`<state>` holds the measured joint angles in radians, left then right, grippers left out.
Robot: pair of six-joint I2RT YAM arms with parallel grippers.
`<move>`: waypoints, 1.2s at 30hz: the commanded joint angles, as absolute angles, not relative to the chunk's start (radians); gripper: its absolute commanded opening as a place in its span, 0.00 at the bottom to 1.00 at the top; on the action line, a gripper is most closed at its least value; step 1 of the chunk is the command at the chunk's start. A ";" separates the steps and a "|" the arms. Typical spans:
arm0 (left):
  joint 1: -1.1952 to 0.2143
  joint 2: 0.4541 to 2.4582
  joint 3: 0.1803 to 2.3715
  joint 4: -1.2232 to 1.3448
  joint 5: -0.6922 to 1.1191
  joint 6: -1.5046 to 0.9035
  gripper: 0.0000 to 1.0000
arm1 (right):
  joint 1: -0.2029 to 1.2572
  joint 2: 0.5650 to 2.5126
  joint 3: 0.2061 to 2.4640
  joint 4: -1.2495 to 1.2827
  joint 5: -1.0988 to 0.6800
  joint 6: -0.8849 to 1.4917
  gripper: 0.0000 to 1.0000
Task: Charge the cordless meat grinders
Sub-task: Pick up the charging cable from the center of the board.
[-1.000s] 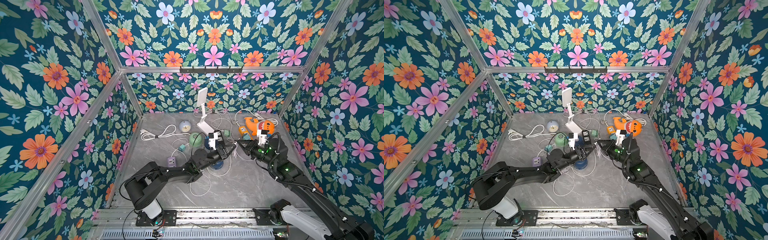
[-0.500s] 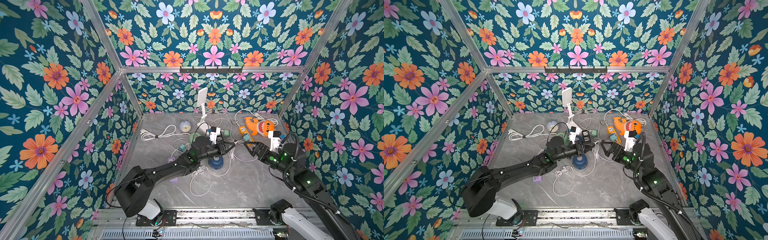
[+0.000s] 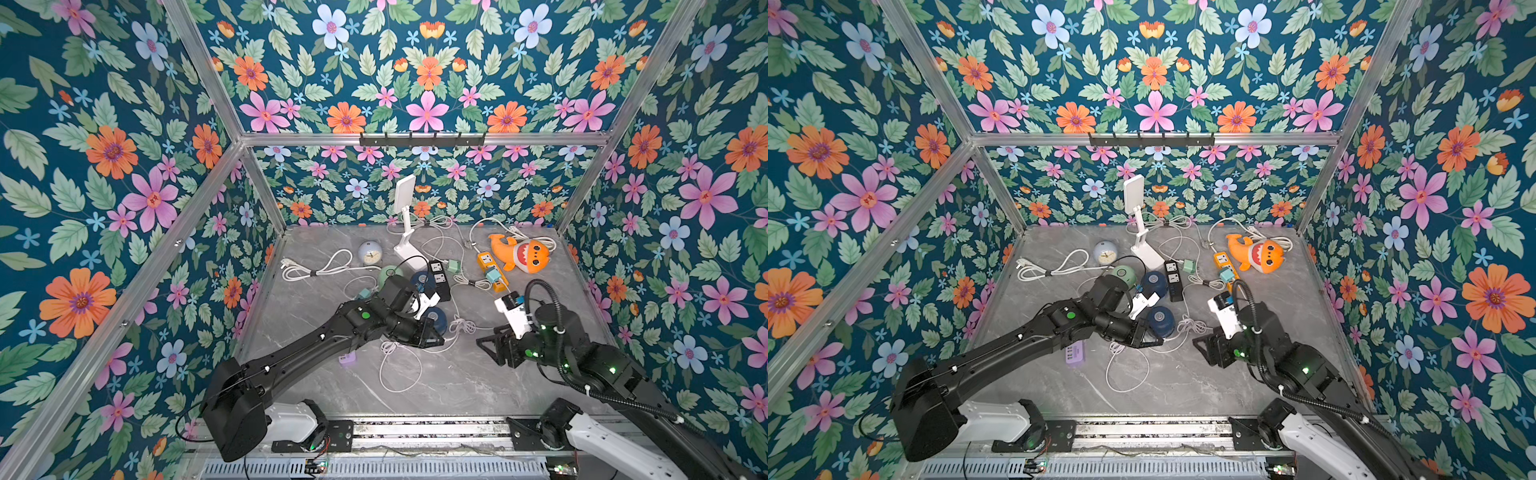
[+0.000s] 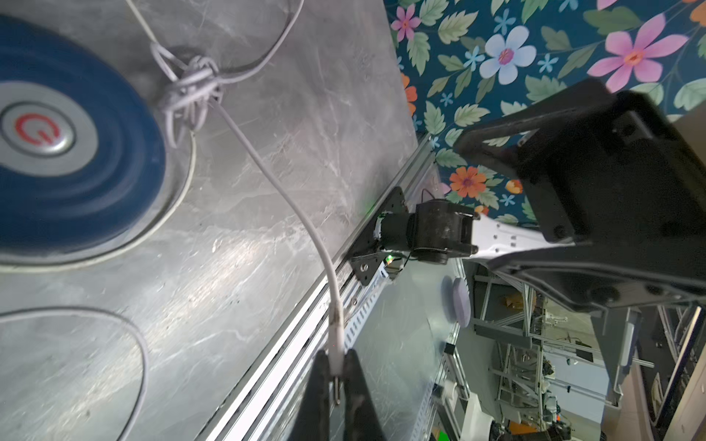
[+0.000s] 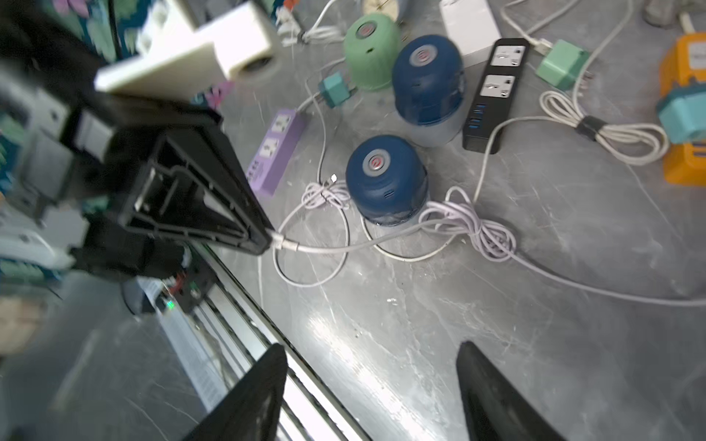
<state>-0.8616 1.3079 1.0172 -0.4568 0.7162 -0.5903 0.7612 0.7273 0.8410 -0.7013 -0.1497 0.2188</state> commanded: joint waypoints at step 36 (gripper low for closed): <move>-0.856 1.234 0.916 -0.493 0.862 -0.496 0.00 | 1.063 1.134 0.910 -0.469 -0.102 -0.192 0.36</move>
<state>-0.8547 1.2415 0.9199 -0.5282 0.8173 -0.5072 1.0630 1.1278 0.9001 -0.4988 -0.0944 -0.1707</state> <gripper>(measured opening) 0.073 0.359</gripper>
